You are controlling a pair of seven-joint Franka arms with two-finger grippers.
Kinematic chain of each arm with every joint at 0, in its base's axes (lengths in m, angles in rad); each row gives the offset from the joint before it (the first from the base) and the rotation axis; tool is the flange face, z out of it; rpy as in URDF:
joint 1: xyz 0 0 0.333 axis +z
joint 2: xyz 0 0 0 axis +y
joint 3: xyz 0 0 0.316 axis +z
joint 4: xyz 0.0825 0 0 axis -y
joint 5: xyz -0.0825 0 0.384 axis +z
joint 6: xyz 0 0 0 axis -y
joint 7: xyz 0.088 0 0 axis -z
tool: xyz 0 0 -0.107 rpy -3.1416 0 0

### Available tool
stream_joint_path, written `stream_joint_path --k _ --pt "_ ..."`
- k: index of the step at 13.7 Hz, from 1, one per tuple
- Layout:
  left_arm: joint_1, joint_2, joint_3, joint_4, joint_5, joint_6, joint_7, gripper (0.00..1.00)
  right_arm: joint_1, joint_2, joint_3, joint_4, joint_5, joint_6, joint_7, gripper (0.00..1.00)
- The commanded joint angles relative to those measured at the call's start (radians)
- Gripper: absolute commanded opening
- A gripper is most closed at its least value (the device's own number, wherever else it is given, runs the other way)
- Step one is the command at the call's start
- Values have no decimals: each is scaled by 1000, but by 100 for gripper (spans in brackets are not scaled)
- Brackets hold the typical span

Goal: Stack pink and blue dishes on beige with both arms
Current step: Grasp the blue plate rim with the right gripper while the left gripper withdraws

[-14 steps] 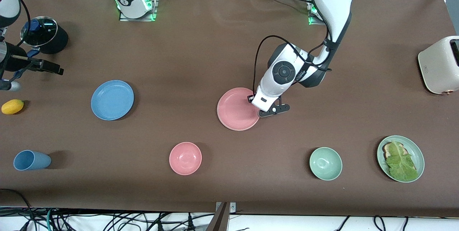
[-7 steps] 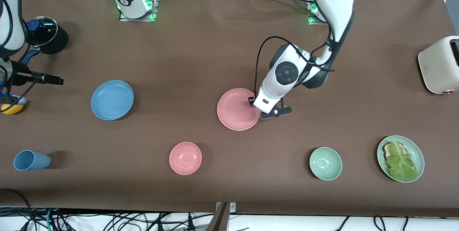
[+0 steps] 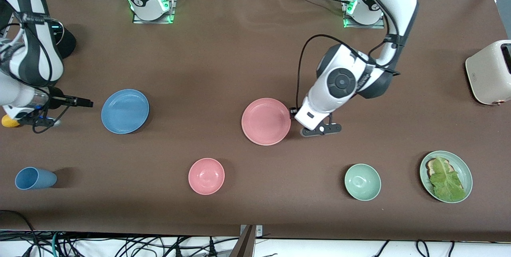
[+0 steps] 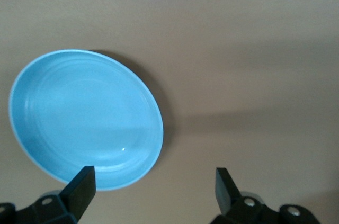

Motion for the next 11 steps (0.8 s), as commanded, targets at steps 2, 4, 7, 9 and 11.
stream_joint_path --k 2,4,7,9,11 --pt "86 -14 -7 10 31 -39 154 70 -76 105 9 -25 200 96 -229 100" --pt "127 -14 -2 9 31 -48 247 72 -86 140 9 -22 272 102 -278 99" --pt "223 -25 4 9 31 -97 419 78 -90 168 12 -19 291 128 -278 88" --pt "277 -34 16 7 31 -108 512 81 -88 174 15 -19 314 124 -278 65" --pt "294 -45 62 9 31 -132 600 84 -90 187 15 -13 315 124 -280 40"
